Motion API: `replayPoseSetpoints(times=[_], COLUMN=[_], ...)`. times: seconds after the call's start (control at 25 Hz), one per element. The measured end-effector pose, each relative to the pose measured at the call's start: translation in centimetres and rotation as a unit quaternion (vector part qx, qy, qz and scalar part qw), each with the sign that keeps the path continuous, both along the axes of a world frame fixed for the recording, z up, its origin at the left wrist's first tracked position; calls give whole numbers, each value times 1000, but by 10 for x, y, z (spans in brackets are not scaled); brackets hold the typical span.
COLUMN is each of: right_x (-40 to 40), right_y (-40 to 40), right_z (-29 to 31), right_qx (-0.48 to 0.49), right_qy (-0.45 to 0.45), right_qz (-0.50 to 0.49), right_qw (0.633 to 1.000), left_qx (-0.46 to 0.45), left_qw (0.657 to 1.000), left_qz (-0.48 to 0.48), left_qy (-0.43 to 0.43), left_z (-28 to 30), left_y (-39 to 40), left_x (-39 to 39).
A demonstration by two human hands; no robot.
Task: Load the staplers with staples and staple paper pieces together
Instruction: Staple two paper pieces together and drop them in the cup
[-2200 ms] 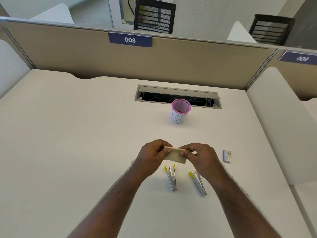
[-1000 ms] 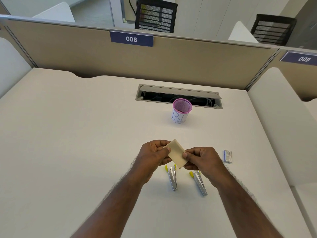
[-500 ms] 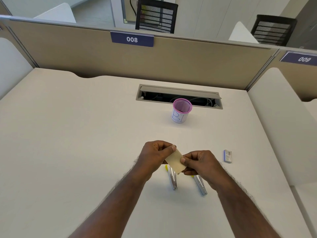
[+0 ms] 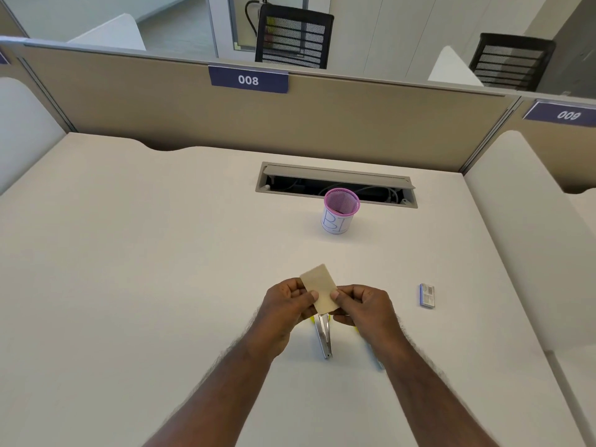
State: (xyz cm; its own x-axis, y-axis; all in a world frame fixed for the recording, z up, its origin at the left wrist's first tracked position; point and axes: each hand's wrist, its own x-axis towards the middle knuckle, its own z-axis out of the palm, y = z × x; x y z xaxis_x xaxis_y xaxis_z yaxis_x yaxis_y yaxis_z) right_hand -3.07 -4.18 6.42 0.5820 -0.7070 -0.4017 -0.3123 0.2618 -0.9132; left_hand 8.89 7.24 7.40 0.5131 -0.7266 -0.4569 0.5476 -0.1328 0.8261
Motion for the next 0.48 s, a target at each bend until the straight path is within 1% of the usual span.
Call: replayPoseSetpoints(times=[0.04, 0.08, 0.12, 0.16, 0.2, 0.24, 0.32, 0.4, 0.44, 0.48], right_x=[1, 1, 0, 0, -1, -1, 2, 6, 7, 7], right_y=[2, 3, 5, 9, 15, 22, 34, 38, 38, 38], right_z=[-6, -13, -21, -31, -42, -53, -71, -81, -83, -85], right_qx=[1, -26, -92, -176, -244, -280, -304, -329, -341, -344], right_qy=[5, 33, 94, 176, 243, 285, 330, 366, 371, 360], right_qz=[-2, -5, 0, 21, 61, 105, 156, 166, 160, 145], right_qw=[1000, 999, 991, 968, 937, 910, 880, 855, 849, 855], left_qx=[9, 18, 28, 38, 47, 55, 66, 68, 68, 67], left_qw=[1000, 999, 997, 995, 992, 989, 986, 985, 984, 984], left_qz=[13, 30, 49, 67, 80, 89, 94, 85, 79, 75], left_qy=[-10, -27, -46, -67, -86, -102, -124, -137, -143, -150], left_z=[-1, -2, -3, -3, -3, -3, 0, 4, 6, 8], left_y=[2, 3, 4, 4, 4, 4, 3, 2, 3, 3], left_x=[2, 5, 9, 13, 17, 20, 23, 24, 25, 25])
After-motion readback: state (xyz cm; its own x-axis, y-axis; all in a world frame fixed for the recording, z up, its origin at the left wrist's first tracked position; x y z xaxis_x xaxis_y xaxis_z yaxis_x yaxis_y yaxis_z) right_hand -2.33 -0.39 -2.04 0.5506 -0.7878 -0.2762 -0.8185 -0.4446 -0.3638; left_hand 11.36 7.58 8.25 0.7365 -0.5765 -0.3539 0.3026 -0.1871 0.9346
